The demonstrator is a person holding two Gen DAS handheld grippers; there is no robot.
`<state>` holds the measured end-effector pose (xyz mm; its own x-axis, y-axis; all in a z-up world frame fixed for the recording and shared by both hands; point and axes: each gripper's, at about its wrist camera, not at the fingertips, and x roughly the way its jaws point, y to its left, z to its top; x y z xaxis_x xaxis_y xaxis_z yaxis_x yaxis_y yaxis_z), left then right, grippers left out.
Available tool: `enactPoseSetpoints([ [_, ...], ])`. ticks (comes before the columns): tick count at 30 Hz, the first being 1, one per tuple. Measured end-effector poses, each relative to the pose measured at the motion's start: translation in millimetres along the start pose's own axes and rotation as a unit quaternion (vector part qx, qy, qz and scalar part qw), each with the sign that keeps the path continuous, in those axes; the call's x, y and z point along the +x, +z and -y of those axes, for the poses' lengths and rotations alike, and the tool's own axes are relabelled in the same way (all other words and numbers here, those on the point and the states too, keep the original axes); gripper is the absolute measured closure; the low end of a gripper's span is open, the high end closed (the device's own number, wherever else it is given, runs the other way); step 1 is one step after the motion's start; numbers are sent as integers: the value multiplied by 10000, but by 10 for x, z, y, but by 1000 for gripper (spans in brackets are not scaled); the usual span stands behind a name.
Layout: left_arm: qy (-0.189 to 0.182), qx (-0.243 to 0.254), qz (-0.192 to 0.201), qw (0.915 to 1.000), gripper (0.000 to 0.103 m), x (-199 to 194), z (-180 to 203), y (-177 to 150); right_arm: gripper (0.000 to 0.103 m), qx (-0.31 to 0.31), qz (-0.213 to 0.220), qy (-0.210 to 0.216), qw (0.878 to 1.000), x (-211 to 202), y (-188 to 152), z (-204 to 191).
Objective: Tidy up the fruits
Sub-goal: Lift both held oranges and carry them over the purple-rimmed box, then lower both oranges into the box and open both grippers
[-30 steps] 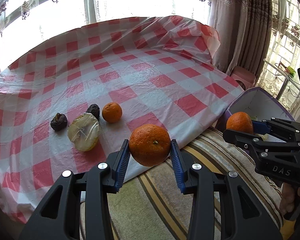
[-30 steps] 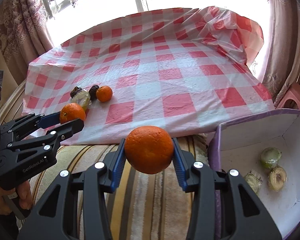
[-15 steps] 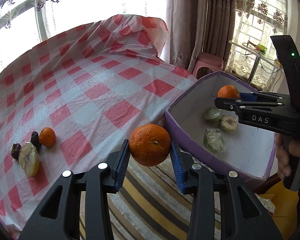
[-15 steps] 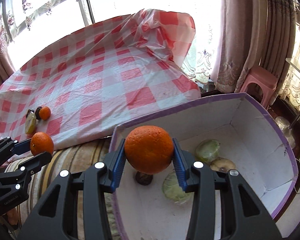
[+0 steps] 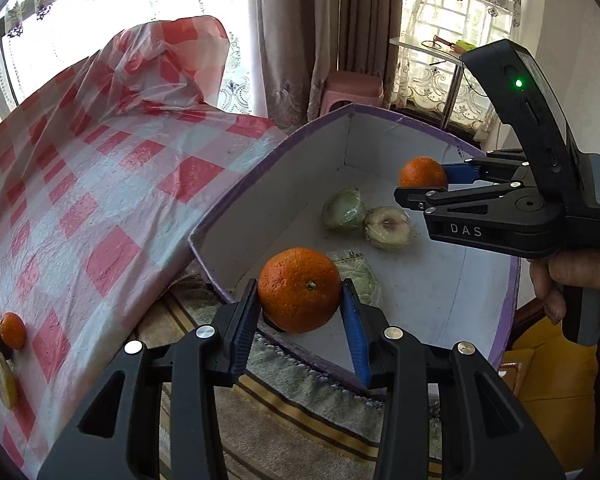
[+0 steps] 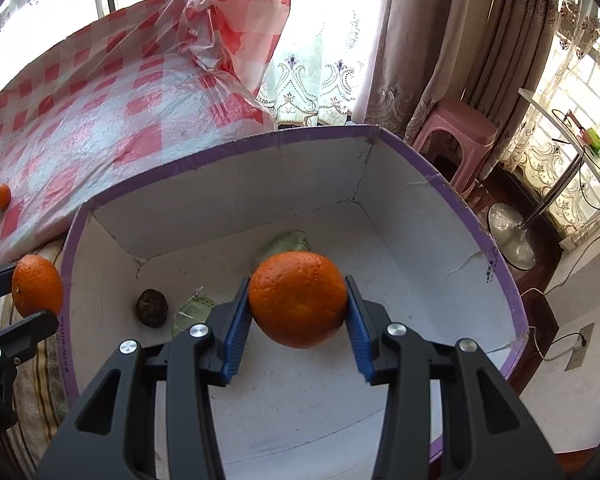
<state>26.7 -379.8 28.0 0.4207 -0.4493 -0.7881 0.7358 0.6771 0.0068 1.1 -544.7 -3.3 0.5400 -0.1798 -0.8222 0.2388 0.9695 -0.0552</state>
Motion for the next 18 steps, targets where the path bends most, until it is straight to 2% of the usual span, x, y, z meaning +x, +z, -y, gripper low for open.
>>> enactPoseSetpoints([
  [3, -139, 82, -169, 9997, 64, 120, 75, 32, 59, -103, -104, 128, 9998, 58, -5, -6],
  [12, -339, 463, -849, 9947, 64, 507, 240, 11, 59, -512, -531, -27, 9973, 359, -49, -79],
  [18, -300, 769, -1113, 9903, 64, 638, 333, -12, 59, -793, -951, -39, 9923, 587, -150, -193],
])
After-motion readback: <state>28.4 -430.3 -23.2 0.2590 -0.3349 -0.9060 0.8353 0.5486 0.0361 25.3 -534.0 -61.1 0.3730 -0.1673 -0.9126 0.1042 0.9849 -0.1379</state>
